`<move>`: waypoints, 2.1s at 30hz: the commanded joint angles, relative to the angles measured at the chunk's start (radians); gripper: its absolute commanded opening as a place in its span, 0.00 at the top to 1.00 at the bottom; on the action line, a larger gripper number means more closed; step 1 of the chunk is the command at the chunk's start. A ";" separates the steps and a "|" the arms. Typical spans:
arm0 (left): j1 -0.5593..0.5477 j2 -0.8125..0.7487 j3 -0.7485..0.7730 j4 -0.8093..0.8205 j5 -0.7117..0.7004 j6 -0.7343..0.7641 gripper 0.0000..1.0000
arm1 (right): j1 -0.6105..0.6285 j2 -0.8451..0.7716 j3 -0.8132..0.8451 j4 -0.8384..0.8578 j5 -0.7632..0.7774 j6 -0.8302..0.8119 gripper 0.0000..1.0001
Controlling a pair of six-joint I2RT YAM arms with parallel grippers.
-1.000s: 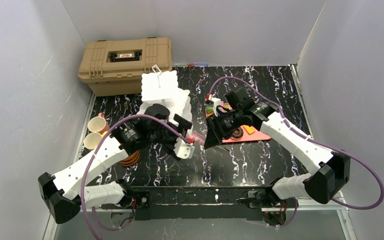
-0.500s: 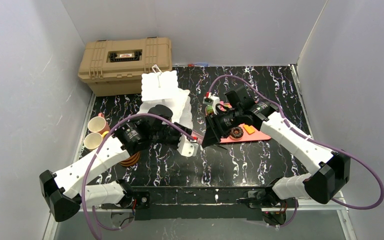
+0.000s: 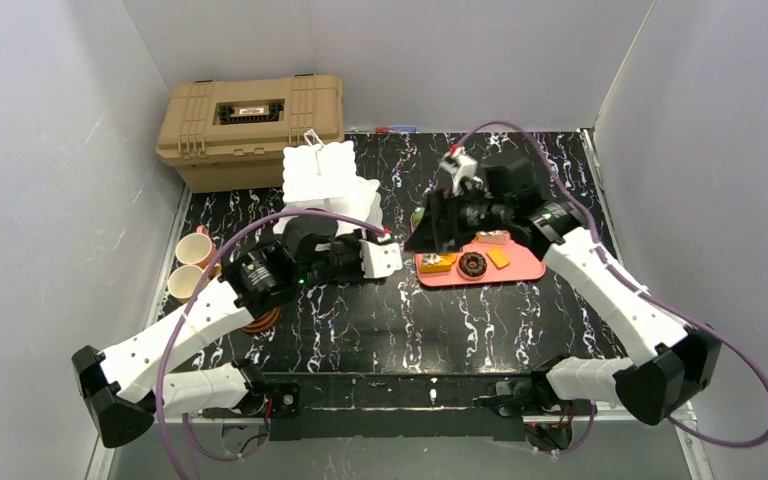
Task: Serve the afternoon tea
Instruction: Adjust the clamp.
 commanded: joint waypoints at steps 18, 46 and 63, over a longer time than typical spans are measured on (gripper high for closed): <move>-0.003 -0.097 0.032 0.212 -0.135 -0.233 1.00 | -0.258 -0.372 -0.406 0.697 0.029 0.633 0.02; -0.003 0.018 0.329 0.343 0.037 -0.328 1.00 | 0.094 0.078 -0.664 2.240 0.561 1.293 0.02; -0.002 0.007 0.338 0.331 0.035 -0.340 1.00 | 0.142 0.291 -0.424 2.321 0.550 1.367 0.02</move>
